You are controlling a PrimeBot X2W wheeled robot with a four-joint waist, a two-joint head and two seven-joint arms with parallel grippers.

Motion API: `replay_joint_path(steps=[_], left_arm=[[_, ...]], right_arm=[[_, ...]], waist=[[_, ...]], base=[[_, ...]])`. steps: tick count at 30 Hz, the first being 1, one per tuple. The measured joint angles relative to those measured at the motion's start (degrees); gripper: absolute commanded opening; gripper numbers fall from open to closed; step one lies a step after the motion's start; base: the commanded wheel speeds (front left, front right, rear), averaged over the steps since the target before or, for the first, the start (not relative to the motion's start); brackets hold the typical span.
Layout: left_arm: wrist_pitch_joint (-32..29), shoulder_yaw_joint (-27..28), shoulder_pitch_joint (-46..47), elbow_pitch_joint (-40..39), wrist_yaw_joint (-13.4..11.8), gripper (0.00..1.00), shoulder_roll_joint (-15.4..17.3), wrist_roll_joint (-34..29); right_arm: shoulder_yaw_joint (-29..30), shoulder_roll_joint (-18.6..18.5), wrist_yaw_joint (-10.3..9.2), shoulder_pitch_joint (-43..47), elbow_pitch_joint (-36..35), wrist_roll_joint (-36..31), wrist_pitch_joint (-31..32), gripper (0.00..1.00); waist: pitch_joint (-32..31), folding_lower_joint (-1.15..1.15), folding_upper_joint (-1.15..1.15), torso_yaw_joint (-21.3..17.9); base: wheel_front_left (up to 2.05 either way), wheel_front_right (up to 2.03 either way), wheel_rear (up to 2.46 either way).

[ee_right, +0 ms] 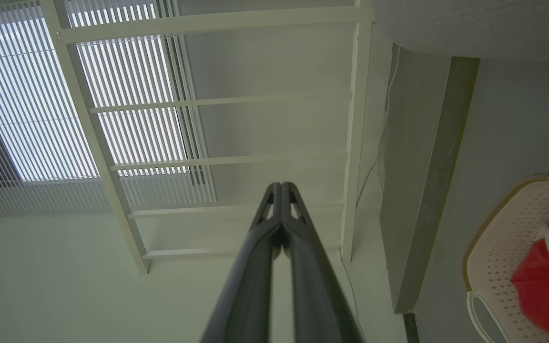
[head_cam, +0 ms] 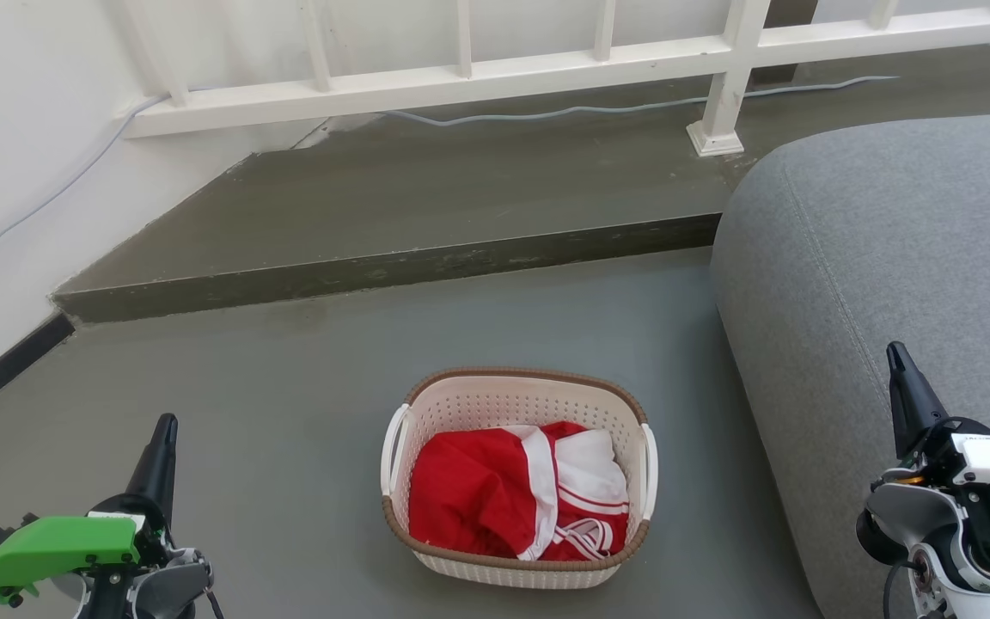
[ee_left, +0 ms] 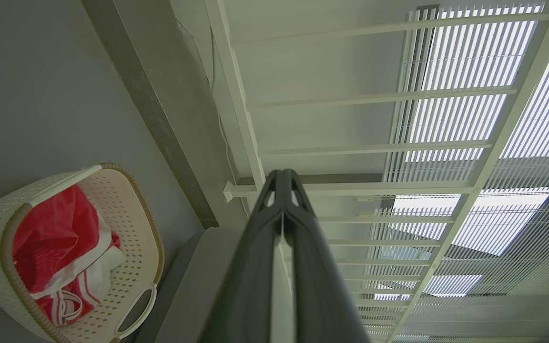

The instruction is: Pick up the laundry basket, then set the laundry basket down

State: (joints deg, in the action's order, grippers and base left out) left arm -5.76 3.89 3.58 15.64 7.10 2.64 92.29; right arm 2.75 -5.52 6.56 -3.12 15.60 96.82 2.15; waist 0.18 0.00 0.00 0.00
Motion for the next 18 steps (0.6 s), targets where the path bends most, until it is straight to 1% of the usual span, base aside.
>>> replay_joint_path(steps=[18], left_arm=[[0.00, 0.01, 0.00, 0.00, 0.00, 0.00, 0.00, 0.00]], right_arm=[[0.13, 0.04, 0.00, 0.00, 0.00, -0.01, 0.18, 0.00]], waist=[[0.00, 0.00, 0.00, 0.00]], base=[[0.00, 0.00, 0.00]])
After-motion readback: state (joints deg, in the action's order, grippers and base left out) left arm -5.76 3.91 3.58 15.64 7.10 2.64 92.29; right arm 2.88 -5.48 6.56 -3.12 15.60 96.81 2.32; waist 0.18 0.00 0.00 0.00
